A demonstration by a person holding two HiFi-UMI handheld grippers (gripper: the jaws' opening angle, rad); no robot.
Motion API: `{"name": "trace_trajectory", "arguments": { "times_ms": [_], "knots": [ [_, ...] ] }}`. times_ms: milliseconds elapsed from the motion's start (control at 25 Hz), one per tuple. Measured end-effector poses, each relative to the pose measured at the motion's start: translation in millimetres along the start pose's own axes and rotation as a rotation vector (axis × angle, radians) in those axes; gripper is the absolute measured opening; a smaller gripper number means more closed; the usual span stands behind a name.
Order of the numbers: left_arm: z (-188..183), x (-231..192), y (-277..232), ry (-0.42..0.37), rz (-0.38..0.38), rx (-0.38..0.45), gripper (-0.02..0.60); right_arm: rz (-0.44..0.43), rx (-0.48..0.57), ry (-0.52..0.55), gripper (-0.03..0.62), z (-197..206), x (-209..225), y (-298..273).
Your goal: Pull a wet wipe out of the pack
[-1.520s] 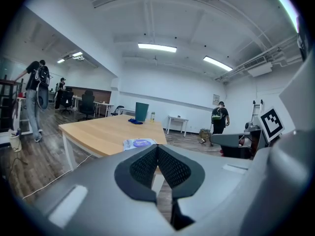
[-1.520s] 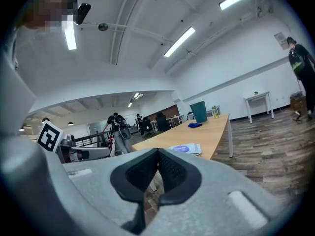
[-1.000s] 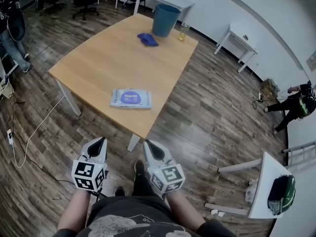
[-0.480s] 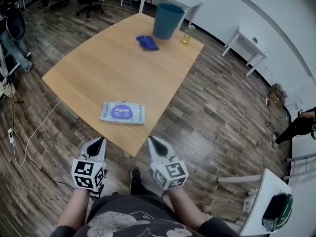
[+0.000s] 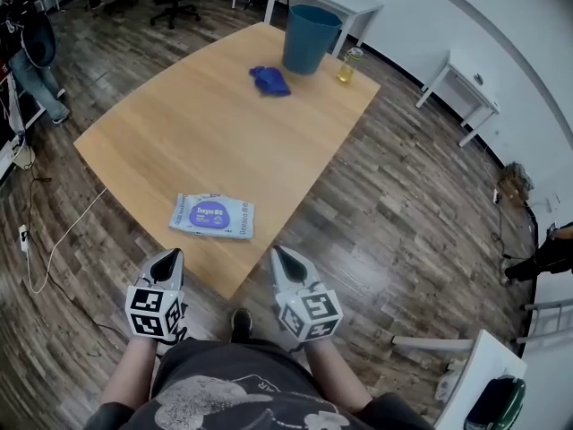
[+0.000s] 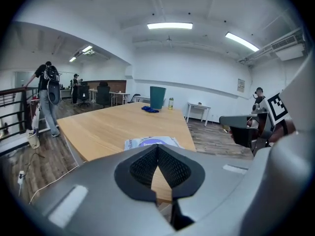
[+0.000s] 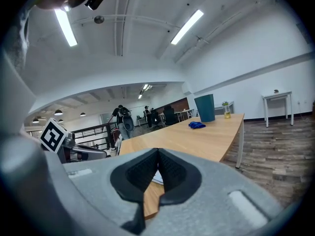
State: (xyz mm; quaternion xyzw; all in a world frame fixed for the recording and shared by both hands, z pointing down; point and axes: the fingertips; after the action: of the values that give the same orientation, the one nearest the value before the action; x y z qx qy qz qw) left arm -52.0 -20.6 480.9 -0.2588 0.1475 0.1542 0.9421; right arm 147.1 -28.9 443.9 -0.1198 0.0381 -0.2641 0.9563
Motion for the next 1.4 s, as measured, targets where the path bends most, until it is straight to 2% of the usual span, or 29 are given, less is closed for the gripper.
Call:
{"name": "trace_trajectory", "arguments": {
  "times_ms": [280, 440, 600, 920, 1200, 1400],
  "knots": [
    [-2, -2, -13, 0.003, -0.051, 0.015, 0.018, -0.079, -0.015, 0.003, -0.009, 3, 4, -24],
    [-7, -10, -23, -0.025, -0.041, -0.007, 0.018, -0.104, -0.042, 0.006, -0.009, 8, -7, -44],
    [-5, -29, -42, -0.031, -0.018, -0.055, 0.018, -0.107, -0.076, 0.02, -0.009, 12, -17, -63],
    [3, -54, -87, -0.053, 0.047, -0.179, 0.018, -0.045, -0.141, 0.044, -0.009, 9, -16, -101],
    [18, -62, -106, -0.08, 0.097, -0.279, 0.018, -0.052, -0.248, 0.055, -0.009, 30, -30, -131],
    [27, -68, -114, -0.11, 0.129, -0.331, 0.018, -0.043, -0.283, 0.055, -0.009, 37, -38, -143]
  ]
}}
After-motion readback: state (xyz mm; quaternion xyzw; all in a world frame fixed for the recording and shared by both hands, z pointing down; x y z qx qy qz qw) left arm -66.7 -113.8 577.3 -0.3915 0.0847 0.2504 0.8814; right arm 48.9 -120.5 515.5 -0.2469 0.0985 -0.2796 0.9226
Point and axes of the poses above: the fingertips, and each gripper's own axes: y backward along the fingers, x to its right, z out of its underside, and after that the axes turned 14 degrees about y, right-handed
